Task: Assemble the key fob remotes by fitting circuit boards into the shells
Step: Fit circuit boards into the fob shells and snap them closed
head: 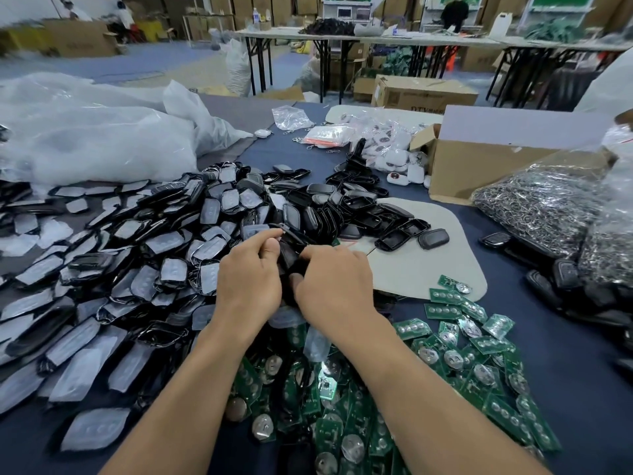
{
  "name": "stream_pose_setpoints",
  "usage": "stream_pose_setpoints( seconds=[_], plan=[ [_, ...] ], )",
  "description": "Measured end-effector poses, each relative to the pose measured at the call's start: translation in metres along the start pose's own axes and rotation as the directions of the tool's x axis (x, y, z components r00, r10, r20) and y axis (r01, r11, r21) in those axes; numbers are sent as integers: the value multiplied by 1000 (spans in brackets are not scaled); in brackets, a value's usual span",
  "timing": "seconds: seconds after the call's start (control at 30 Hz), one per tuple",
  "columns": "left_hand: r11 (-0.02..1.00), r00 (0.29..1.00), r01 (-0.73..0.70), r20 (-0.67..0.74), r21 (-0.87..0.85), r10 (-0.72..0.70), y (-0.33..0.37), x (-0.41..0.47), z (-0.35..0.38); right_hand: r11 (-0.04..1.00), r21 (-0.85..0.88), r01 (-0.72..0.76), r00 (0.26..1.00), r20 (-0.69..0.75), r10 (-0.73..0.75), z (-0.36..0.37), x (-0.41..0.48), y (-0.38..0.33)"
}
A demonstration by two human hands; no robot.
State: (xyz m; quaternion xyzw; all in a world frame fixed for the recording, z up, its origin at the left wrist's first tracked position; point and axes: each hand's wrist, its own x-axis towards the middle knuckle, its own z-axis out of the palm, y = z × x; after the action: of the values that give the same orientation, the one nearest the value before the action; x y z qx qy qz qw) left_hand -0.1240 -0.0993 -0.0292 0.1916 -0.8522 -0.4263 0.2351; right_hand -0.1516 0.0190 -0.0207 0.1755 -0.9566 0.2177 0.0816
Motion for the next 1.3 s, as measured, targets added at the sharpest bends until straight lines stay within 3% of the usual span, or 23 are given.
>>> stream_pose_setpoints(
  seconds=[0.13,0.23,0.33,0.4,0.43,0.5,0.57,0.67,0.77,0.93,1.07,1.13,1.2,1.23,1.3],
  plan=[
    [996,998,35,-47,-83,-39,1,-2,-3,976,189,-110,977,-159,141,-9,-6,2],
    [998,998,4,-58,-61,-8,8,-6,-5,872,439,-218,945,-127,301,-19,-17,16],
    [972,969,-227,-82,63,232,17,-17,-7,744,624,-240,919,-100,381,-30,-31,30],
    [924,923,-381,42,-23,382,21,-26,-2,690,682,-244,904,-99,417,-35,-39,39],
    [918,907,-372,154,-140,391,25,-30,1,675,697,-241,905,-90,416,-38,-43,42],
    [890,864,-205,352,-407,360,32,-37,9,640,729,-242,930,-14,367,-41,-49,48],
    [831,844,-20,436,-556,312,36,-39,15,578,775,-255,953,100,286,-45,-55,53],
    [795,877,121,439,-594,194,35,-35,15,701,668,-250,951,31,309,-53,-63,71],
    [756,875,282,482,-591,50,31,-29,15,902,317,-294,937,-93,338,-72,-63,101],
    [705,853,374,522,-602,-7,28,-29,15,943,-14,-332,925,192,328,-81,-66,113],
    [656,848,413,530,-631,-24,30,-27,14,958,-50,-282,922,262,285,-73,-65,112],
    [648,838,420,546,-635,-9,30,-26,13,957,47,-286,942,195,272,-70,-64,114],
    [639,816,431,578,-638,27,31,-26,12,911,291,-294,955,53,291,-67,-62,113],
    [631,800,440,598,-638,46,31,-27,12,837,461,-295,946,18,323,-66,-59,111],
    [639,765,450,638,-624,84,31,-28,12,553,780,-293,922,76,380,-64,-55,102]
  ],
)
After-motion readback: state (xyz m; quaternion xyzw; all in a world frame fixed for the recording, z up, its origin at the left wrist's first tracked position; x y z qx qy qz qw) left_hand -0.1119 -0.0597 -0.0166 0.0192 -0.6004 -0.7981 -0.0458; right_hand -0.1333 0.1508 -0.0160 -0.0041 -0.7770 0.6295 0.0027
